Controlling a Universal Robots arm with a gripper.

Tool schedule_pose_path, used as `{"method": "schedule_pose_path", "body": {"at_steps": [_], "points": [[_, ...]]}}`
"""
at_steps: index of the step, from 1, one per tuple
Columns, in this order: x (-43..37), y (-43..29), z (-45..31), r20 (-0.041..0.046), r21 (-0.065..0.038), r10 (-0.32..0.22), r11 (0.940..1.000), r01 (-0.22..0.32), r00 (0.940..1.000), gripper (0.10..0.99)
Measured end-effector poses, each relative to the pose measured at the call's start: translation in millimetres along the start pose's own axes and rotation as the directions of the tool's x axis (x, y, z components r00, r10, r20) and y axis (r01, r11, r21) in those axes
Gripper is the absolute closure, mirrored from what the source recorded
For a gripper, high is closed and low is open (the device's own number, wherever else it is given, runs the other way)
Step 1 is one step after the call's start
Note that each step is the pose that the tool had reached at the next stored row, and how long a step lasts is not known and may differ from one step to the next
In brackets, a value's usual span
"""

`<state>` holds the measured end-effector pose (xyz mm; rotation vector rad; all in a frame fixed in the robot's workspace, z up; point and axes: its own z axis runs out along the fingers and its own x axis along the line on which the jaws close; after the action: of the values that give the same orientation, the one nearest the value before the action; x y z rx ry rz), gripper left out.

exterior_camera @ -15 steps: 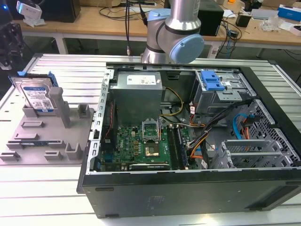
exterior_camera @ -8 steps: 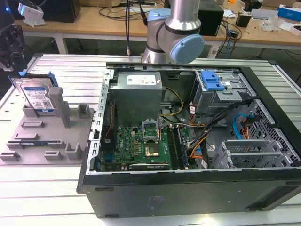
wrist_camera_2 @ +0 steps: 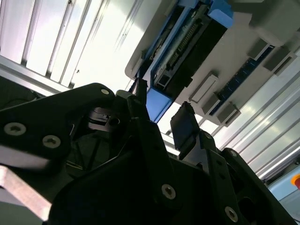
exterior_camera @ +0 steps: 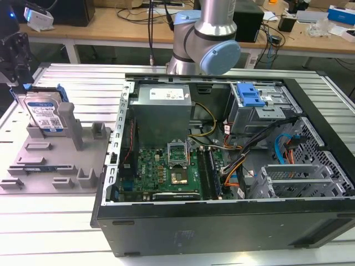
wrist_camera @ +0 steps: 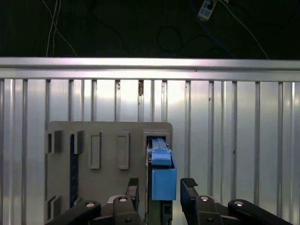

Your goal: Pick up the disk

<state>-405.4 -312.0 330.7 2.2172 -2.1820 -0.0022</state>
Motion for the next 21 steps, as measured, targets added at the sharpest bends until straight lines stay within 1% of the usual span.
{"method": "schedule_pose_path", "body": {"at_steps": [2,21], "points": [[-1.2,1.4,1.8,-0.0010,0.000,-0.003,1.0000,0.003,1.0000,0.604],[-1.7,1.9,14.9,-0.0031,0.000,-0.018,0.9998,0.018,0.9998,0.604]]}}
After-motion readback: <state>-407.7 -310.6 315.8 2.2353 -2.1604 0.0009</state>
